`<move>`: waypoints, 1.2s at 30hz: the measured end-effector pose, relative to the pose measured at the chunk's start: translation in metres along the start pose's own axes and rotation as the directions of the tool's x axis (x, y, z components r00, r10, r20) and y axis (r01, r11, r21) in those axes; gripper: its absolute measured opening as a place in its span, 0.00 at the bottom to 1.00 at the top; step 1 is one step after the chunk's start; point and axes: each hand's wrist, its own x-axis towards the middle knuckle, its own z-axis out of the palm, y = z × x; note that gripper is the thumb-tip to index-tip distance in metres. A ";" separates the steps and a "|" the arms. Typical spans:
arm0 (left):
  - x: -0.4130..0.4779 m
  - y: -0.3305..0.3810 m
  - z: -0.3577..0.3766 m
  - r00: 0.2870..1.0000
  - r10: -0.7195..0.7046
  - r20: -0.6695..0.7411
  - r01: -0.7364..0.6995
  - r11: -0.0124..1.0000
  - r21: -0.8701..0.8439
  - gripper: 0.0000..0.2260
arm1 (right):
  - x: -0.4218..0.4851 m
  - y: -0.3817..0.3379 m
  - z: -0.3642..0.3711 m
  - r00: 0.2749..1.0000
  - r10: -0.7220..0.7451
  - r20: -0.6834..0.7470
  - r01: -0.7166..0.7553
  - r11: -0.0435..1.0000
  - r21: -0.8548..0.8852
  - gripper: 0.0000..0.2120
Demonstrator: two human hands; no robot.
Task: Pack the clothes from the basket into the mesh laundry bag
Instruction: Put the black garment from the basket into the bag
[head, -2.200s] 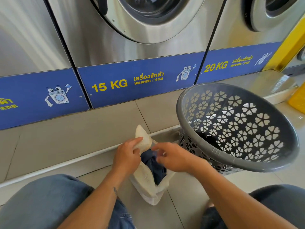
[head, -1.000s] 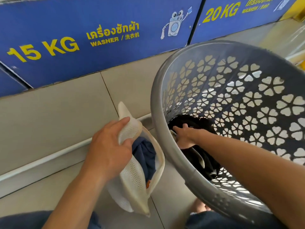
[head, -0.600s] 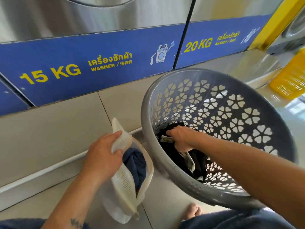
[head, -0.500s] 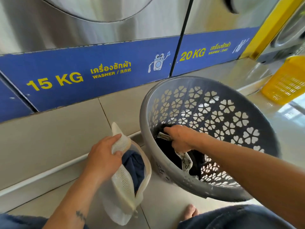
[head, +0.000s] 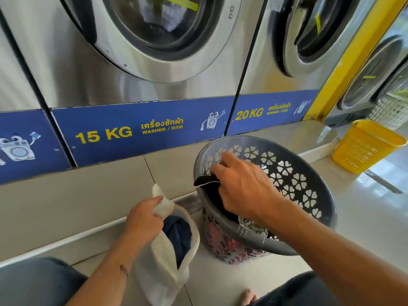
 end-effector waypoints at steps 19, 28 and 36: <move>0.003 -0.018 -0.005 0.999 -0.043 0.013 0.044 0.995 -0.086 0.27 | -0.004 0.031 0.069 0.934 0.297 0.200 -0.355 0.687 0.634 0.22; -0.004 -0.024 -0.013 0.998 -0.053 -0.022 0.051 0.996 -0.074 0.27 | 0.004 -0.041 -0.056 0.942 0.137 -0.307 -0.004 0.918 0.396 0.21; -0.011 -0.038 -0.027 0.997 -0.073 -0.001 0.073 0.991 -0.112 0.28 | 0.003 -0.008 0.025 0.930 0.179 0.320 -0.318 0.828 0.462 0.37</move>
